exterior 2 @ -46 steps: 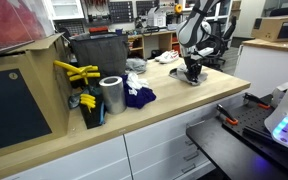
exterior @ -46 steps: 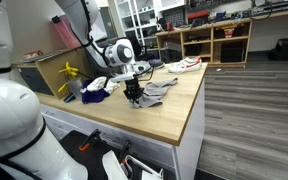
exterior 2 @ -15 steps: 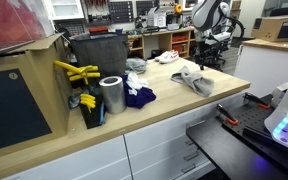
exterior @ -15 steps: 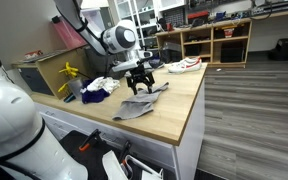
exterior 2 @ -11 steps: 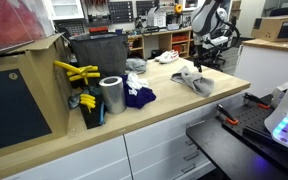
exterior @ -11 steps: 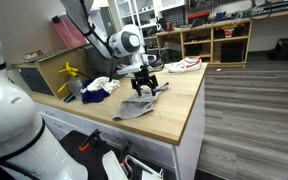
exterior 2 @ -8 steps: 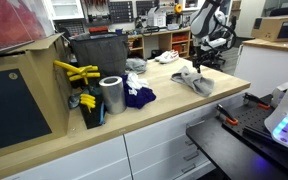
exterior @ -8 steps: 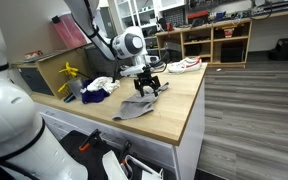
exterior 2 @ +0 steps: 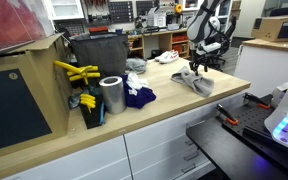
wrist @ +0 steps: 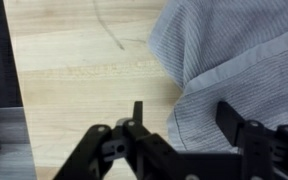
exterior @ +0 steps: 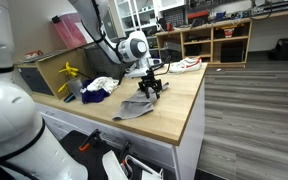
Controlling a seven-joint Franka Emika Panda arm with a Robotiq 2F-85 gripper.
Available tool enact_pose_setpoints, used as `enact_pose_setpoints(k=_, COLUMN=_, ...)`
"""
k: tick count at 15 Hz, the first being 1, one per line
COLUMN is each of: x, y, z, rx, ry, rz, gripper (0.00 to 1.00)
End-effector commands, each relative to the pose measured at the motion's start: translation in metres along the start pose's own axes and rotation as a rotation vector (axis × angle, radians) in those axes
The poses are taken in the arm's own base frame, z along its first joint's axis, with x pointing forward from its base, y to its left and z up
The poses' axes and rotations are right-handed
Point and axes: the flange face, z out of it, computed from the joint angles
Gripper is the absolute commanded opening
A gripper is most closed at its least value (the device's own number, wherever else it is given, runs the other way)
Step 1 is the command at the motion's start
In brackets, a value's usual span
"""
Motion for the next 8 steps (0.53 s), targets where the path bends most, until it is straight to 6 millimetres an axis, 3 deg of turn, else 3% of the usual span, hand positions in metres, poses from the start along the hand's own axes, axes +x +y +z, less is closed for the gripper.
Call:
enact_pose_setpoints(k=1, x=0.0074, y=-0.0033, z=0.0011, rx=0.006, ry=0.014, rz=0.026, gripper=0.44)
enact_pose_setpoints(k=6, x=0.0025, y=-0.0038, z=-0.0010, rx=0.023, ry=0.006, rz=0.037, gripper=0.05)
enact_pose_setpoints(k=8, x=0.0009, y=-0.0019, z=-0.0052, rx=0.031, ry=0.009, rz=0.043, gripper=0.00)
